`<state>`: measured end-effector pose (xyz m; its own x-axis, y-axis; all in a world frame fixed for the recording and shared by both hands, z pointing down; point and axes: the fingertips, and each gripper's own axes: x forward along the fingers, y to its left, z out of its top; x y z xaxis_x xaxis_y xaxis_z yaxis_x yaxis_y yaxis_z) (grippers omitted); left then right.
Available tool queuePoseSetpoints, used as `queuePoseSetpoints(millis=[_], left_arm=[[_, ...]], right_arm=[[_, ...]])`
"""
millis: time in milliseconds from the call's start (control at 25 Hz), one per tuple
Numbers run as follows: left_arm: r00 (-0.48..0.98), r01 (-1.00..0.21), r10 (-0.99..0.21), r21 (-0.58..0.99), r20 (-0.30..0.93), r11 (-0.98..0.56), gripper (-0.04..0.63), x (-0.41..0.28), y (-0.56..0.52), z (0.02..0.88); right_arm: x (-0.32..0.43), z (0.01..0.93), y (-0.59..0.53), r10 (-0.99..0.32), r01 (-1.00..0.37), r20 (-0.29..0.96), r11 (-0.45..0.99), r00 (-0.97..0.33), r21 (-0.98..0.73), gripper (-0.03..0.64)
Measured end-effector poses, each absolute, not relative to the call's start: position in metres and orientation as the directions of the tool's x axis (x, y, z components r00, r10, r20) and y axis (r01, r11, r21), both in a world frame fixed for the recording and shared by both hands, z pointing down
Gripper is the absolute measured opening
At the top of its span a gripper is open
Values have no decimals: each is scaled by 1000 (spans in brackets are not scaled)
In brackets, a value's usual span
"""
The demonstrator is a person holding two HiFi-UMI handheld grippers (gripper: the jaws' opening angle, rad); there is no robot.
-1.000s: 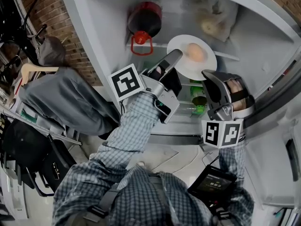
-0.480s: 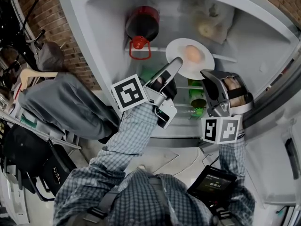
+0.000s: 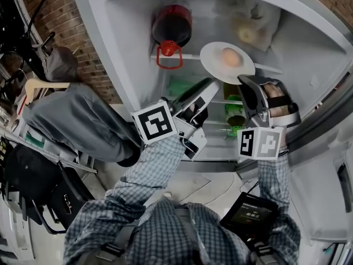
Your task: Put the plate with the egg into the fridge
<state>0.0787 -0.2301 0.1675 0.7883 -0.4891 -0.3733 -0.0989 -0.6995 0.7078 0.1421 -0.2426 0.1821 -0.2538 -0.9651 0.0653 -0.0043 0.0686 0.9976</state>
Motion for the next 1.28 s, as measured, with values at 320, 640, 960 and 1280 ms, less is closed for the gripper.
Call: queuePoseSetpoints(millis=[320, 640, 960, 1280], left_arm=[[804, -131, -418, 560, -422, -818, 123, 66, -196, 154], [810, -206, -428, 488, -400, -848, 11, 57, -184, 160], [750, -551, -581, 188, -316, -813, 6, 75, -218, 148], [724, -628, -634, 119, -272, -769, 6, 94, -252, 146]], right_arm=[[131, 179, -260, -968, 10, 68, 68, -240, 998, 20], [122, 179, -276, -968, -3, 80, 83, -239, 997, 20], [117, 177, -285, -969, -5, 91, 95, -231, 995, 20], [118, 177, -288, -967, -29, 97, 106, -236, 994, 20]])
